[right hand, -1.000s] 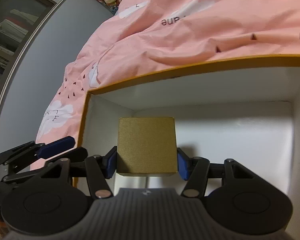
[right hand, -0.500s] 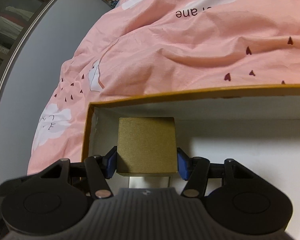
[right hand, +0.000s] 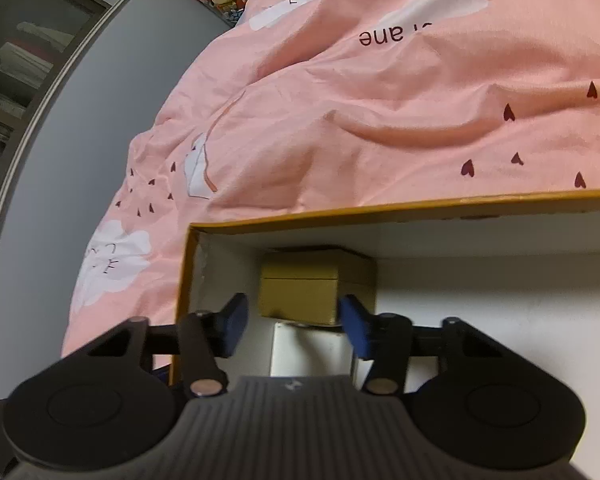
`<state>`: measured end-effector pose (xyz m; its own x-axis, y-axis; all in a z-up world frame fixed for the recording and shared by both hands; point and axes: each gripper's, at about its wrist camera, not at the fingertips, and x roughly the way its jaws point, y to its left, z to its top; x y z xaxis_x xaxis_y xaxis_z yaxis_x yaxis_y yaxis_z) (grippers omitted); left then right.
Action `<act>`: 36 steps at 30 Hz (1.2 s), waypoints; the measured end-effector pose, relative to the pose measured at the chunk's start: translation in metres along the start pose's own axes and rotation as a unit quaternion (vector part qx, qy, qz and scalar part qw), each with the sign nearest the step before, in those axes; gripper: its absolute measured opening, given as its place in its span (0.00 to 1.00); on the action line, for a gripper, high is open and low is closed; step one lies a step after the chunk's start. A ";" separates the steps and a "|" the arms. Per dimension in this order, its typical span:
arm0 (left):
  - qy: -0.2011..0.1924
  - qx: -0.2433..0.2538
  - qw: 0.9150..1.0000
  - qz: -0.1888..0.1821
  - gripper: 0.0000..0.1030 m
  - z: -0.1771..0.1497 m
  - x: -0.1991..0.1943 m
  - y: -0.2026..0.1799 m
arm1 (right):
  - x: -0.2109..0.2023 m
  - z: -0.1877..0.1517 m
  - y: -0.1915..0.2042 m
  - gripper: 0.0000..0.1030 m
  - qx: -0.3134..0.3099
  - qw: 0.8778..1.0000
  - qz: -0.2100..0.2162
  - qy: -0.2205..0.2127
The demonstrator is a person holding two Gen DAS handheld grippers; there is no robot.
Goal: Organize objects
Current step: 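Lower the gold box into the orange box beside the white box, open right tool, then move both tools back toward the remaining items in front of the box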
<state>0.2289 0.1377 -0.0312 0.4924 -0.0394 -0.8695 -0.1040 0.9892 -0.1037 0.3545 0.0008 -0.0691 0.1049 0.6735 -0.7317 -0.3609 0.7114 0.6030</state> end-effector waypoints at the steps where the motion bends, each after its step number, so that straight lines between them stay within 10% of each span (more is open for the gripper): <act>1: 0.000 0.000 1.000 0.000 0.20 0.000 0.000 -0.001 | 0.001 0.000 0.000 0.46 -0.002 1.000 -0.003 0.000; 18: -0.042 0.021 0.999 0.015 0.20 -0.011 -0.047 -0.013 | -0.046 -0.028 0.029 0.35 -0.095 0.994 -0.028 -0.040; 30: -0.126 0.045 0.991 0.007 0.30 -0.050 -0.129 -0.027 | -0.132 -0.137 0.058 0.51 -0.284 0.939 -0.103 -0.167; 36: -0.125 0.043 0.991 -0.012 0.33 -0.078 -0.148 -0.039 | -0.156 -0.180 0.051 0.52 -0.287 0.935 -0.122 -0.171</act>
<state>0.0926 0.0944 0.0636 0.6936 -0.0377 -0.7194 -0.0213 0.9971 -0.0728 0.1533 -0.1043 0.0190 0.5037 0.5992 -0.6223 -0.7144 0.6939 0.0900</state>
